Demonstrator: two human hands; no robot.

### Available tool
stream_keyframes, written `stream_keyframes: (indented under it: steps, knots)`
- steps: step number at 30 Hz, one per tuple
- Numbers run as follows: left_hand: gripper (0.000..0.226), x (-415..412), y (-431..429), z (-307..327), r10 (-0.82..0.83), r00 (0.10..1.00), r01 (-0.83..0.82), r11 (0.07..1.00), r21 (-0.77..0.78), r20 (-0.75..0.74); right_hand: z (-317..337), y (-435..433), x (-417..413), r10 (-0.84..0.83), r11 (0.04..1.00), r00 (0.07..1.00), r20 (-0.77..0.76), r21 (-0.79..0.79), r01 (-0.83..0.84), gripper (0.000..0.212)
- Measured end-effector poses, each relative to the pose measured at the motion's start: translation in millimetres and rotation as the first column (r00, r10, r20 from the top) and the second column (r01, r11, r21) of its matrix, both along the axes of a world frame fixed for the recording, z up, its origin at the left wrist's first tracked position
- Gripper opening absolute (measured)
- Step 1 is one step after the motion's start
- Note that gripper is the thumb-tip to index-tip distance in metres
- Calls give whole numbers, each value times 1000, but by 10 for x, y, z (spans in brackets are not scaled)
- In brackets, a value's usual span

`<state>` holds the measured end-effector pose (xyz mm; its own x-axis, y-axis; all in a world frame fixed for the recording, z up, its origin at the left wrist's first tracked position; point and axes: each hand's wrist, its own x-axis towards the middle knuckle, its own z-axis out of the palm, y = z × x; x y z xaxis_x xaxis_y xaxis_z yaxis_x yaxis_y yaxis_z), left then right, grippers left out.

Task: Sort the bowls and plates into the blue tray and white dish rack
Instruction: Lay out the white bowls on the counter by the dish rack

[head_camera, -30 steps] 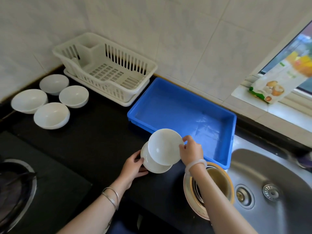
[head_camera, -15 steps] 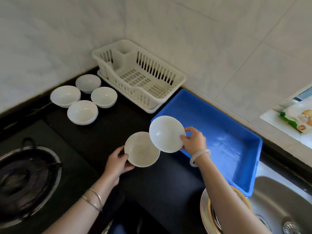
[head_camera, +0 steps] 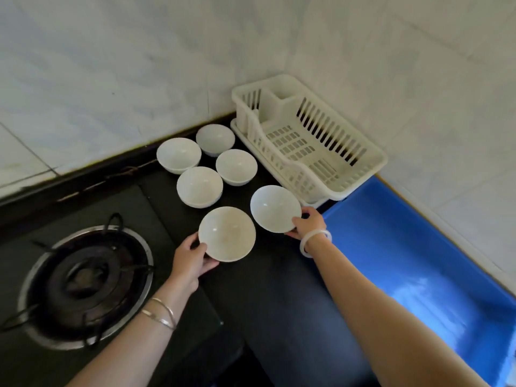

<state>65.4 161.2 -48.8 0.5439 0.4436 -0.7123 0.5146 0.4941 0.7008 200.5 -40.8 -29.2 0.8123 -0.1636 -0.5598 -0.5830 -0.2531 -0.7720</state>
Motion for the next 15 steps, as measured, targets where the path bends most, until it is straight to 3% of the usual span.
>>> stream_keyframes:
  steps: [6, 8, 15]
  knots:
    - [46, 63, -20, 75, 5, 1000, -6, 999, -31, -7, -157, 14, 112, -47, 998, 999, -10, 41, 47, 22]
    - [44, 193, 326, -171, 95, 991, -101, 993, -66, -91, -512, 495, 383, 7, 1000, 995, -96, -8, -8, 23]
    - [45, 201, 308, -133, 129, 991, -133, 985, -111, -46, -482, 558, 377, -18, 999, 998, -66, 47, 21, 24]
